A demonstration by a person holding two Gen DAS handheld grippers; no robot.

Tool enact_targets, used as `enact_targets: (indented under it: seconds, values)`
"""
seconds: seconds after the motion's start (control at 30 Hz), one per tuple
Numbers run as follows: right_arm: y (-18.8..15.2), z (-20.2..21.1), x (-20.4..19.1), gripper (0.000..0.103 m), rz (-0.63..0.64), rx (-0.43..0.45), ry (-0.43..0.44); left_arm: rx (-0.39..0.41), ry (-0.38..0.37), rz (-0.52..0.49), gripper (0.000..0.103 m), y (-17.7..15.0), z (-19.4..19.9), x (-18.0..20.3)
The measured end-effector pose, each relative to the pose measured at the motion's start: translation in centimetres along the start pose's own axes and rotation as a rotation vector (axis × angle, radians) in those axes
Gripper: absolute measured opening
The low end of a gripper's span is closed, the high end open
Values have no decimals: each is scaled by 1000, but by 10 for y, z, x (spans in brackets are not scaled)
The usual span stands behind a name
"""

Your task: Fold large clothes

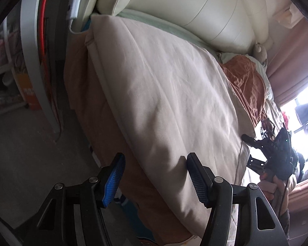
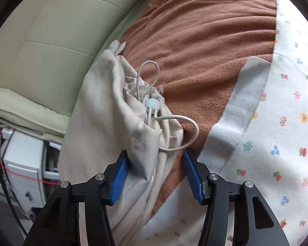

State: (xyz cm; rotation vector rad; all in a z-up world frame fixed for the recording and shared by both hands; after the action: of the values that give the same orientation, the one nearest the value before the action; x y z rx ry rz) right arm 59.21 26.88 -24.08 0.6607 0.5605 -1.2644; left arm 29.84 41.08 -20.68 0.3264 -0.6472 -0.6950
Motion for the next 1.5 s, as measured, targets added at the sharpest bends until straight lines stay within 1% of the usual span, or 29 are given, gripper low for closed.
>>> enact_targets:
  seconds: [0.03,0.07,0.13,0.23,0.37,0.43,0.47,0.53,0.57,0.6,0.63,0.7,0.77,0.83,0.87,0.9,0.93,0.97,1.03,1.1,1.13,1.17,1.23,1.27,1.33,1.37,1.4,1.43,1.5]
  values:
    - [0,-3,-1,27,3,-17,20,2,-4,5,64,-1,-1,1]
    - [0,-4,-1,25,-2,-21,27,4,-4,5,64,-1,-1,1]
    - [-3,-3,-1,18,-10,-10,42,-1,-9,7,64,0,-3,3]
    - [-12,4,-4,15,-4,8,60,-5,-5,-3,62,1,-3,4]
    - [-27,13,-5,14,-23,23,76,7,15,-19,61,4,6,1]
    - [-32,14,-8,15,-1,36,51,1,18,-12,61,4,5,0]
    - [-32,14,-10,17,14,41,30,-3,19,-8,61,3,6,-1]
    - [-31,16,-10,30,-9,30,-34,-8,20,-10,61,1,8,1]
    - [-31,20,-12,30,-12,37,-54,-8,20,-16,61,-1,11,2]
    - [-32,26,-16,30,4,50,-68,-7,22,-23,61,-1,13,3]
    - [-33,31,-20,32,28,65,-90,-4,28,-30,62,-2,17,5]
    - [-37,44,-27,32,65,90,-137,5,43,-46,62,-1,24,10]
    - [-43,58,-29,32,81,92,-146,15,67,-72,62,-1,33,16]
    - [-50,74,-33,33,100,108,-167,27,72,-96,63,-1,42,26]
    - [-55,84,-35,34,110,119,-173,36,70,-107,65,-1,48,30]
    - [-60,93,-37,39,121,131,-178,45,68,-119,68,-3,53,33]
    - [-64,101,-38,44,132,144,-187,57,69,-134,74,-3,61,39]
    - [-69,113,-38,46,145,158,-197,72,66,-147,80,-4,68,43]
    - [-79,131,-41,46,173,178,-211,97,62,-169,86,-5,81,54]
    - [-89,150,-44,48,191,193,-224,116,46,-187,89,-8,93,66]
    - [-93,158,-46,54,198,202,-230,124,39,-197,92,-10,99,71]
    - [-98,168,-48,57,206,216,-235,134,34,-210,95,-11,105,78]
    - [-108,188,-51,67,219,245,-239,155,21,-237,100,-14,117,92]
    - [-113,199,-51,70,218,262,-239,166,22,-251,102,-16,124,98]
    - [-122,219,-52,87,217,292,-241,186,23,-278,102,-21,135,114]
    - [-127,230,-53,92,222,307,-239,198,19,-289,102,-23,142,120]
    - [-133,241,-53,101,228,321,-241,207,17,-301,102,-26,148,127]
    - [-137,250,-55,103,236,336,-240,215,20,-311,102,-28,154,133]
    - [-147,269,-56,103,252,362,-243,231,16,-336,102,-33,165,144]
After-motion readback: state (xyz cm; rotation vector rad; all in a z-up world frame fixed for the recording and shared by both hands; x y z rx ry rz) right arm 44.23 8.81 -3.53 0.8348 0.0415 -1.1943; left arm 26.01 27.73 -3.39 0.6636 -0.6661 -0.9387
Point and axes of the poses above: each gripper's, at about its wrist camera, not at the fingertips, and z roughly against the way its jaws point, x to its right, y to its top, the point moved 2 cm from there along -z, roughly the way its jaws point, and after that the axes turned 11 degrees about -z, right-handed, at the moved point
